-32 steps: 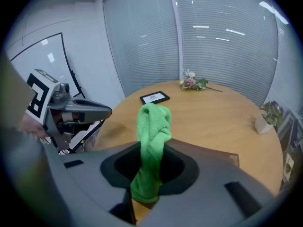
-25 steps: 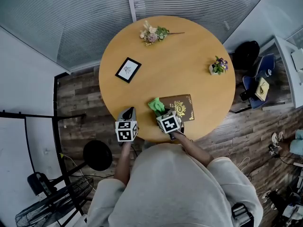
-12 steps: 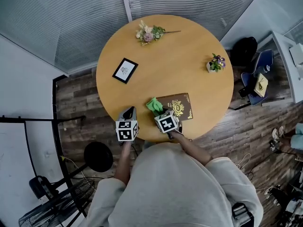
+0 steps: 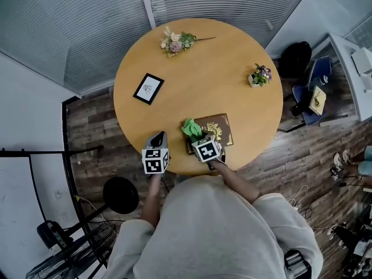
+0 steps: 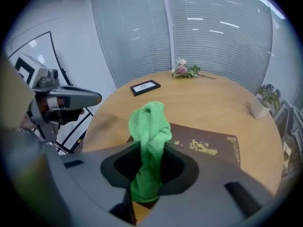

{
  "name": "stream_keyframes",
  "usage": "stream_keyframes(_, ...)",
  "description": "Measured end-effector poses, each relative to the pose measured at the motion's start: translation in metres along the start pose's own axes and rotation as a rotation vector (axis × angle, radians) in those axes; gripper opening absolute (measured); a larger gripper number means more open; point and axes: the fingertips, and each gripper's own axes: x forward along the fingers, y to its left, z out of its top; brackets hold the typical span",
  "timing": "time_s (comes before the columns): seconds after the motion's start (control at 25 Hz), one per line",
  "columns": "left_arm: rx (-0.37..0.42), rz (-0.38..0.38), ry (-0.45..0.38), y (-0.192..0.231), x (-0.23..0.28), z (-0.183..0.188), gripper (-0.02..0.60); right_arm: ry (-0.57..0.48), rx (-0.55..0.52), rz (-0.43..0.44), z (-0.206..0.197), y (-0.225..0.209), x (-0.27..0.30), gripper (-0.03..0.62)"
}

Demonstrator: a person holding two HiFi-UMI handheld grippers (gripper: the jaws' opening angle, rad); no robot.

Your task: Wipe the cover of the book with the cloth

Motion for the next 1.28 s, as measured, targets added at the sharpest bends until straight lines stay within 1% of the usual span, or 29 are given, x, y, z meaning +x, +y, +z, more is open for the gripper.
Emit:
stream_keyframes(0.84,0.046,-0.066,0.011,-0.039,0.024,0.012,0.009,-0.004,0.072,-0.088,-0.024,-0.056,-0.025,0.098)
stream_keyframes(1.28,0.065,-0.089,0.017,-0.051,0.031,0.016,0.009,-0.011,0.099,-0.133,-0.033,-0.083,-0.037,0.097)
